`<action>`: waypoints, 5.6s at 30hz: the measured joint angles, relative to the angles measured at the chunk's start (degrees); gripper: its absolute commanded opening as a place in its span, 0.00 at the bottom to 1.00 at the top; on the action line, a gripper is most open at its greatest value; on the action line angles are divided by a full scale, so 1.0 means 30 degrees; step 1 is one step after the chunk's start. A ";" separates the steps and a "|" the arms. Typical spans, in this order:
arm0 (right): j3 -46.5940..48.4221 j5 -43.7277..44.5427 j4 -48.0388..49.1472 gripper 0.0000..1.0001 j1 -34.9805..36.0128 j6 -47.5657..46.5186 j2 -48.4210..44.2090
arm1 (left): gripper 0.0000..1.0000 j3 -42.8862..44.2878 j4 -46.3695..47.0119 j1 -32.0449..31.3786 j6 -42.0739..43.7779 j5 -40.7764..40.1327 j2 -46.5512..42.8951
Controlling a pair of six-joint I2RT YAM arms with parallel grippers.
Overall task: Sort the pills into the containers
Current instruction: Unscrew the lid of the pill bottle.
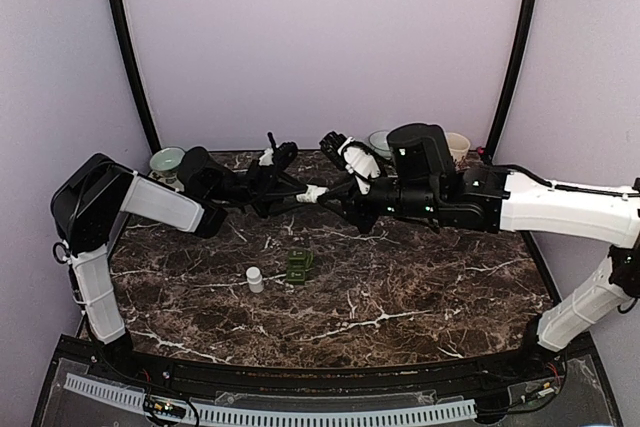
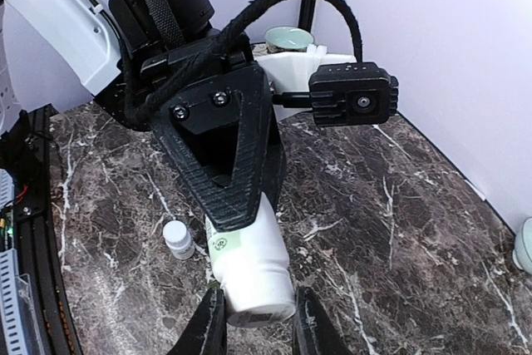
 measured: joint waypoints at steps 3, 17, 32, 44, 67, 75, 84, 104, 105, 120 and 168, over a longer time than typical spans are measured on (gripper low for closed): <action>-0.0787 0.1756 0.0743 0.00 0.0656 -0.0605 -0.0408 | 0.00 0.0313 0.0204 -0.0080 -0.0481 0.0153 0.0299; -0.2608 0.9326 0.3147 0.00 0.3490 -0.4160 -0.0838 | 0.00 0.1413 0.0721 -0.0342 -0.2127 0.0444 0.1180; -0.5115 1.3872 0.8021 0.27 0.5195 -0.9449 -0.0787 | 0.00 0.1581 0.0670 -0.0729 -0.1953 0.0350 0.1311; -0.5581 1.7311 0.6237 0.60 0.4466 -0.9602 -0.0896 | 0.00 0.2113 0.2091 -0.0532 -0.1953 0.0678 0.1319; 0.0372 0.2718 -0.1778 0.63 -0.2871 0.6987 -0.3155 | 0.00 0.2113 -0.7366 -0.0532 0.8590 -0.1676 -0.0488; -0.0561 -0.6521 -0.0947 0.74 -0.6419 1.5161 -0.0794 | 0.00 0.2113 -1.0367 -0.0532 1.2779 -0.3104 -0.1690; -0.3796 -1.2400 0.4714 0.76 -0.7541 2.2425 -0.0648 | 0.00 0.2113 -1.1846 -0.0532 1.5030 -0.3708 -0.2288; -0.4874 -1.5380 1.3559 0.63 -0.7628 2.9551 0.1537 | 0.00 0.2186 -1.2378 -0.0532 1.5438 -0.3854 -0.2288; -0.4874 -1.5402 1.3697 0.62 -0.7628 2.9638 0.1639 | 0.00 0.2215 -1.2371 -0.0532 1.5438 -0.3861 -0.2288; -0.4452 -1.5737 1.5220 0.50 -0.7322 3.0753 0.2441 | 0.00 0.2703 -1.2050 -0.0532 1.5125 -0.3847 -0.1887; -0.2849 -1.5715 1.2779 0.30 -0.6878 2.9332 0.2783 | 0.00 0.2433 -0.5435 -0.0109 1.0397 -0.3330 -0.0233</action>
